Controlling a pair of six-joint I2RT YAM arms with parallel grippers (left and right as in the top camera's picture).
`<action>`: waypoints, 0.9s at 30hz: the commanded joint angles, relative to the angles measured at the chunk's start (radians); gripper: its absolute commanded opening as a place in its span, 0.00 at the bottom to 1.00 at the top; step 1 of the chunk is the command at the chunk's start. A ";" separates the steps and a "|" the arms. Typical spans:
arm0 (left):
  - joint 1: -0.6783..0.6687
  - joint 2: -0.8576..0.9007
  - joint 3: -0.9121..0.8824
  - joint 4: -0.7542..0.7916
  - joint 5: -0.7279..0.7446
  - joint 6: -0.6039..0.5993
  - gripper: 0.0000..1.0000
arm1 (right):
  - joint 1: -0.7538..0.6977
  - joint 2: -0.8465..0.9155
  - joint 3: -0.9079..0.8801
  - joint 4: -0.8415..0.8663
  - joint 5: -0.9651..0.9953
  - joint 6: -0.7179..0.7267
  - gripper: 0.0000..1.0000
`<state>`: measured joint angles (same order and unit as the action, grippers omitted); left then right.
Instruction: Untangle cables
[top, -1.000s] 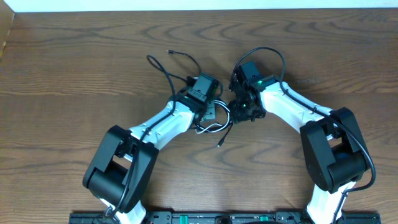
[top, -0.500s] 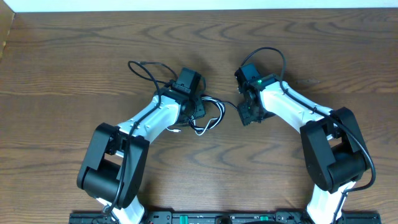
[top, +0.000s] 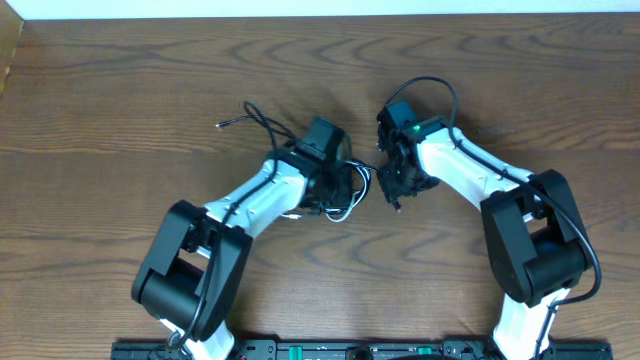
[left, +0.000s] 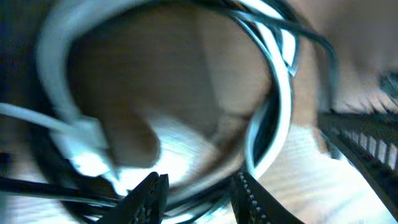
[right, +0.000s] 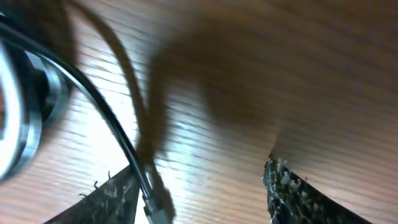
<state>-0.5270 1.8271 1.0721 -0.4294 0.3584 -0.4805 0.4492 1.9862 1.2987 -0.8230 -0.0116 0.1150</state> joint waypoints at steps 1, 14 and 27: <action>-0.035 0.004 -0.006 -0.002 0.040 0.075 0.38 | 0.002 0.007 0.034 -0.003 -0.079 -0.047 0.60; 0.044 0.003 0.002 -0.058 0.051 0.057 0.39 | -0.006 0.007 0.036 0.087 -0.212 -0.100 0.55; 0.208 -0.013 0.002 -0.106 0.227 0.046 0.45 | 0.004 0.046 0.027 0.354 -0.337 -0.184 0.67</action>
<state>-0.3359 1.8271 1.0721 -0.5224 0.5415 -0.4263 0.4480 1.9934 1.3155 -0.4831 -0.3241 -0.0479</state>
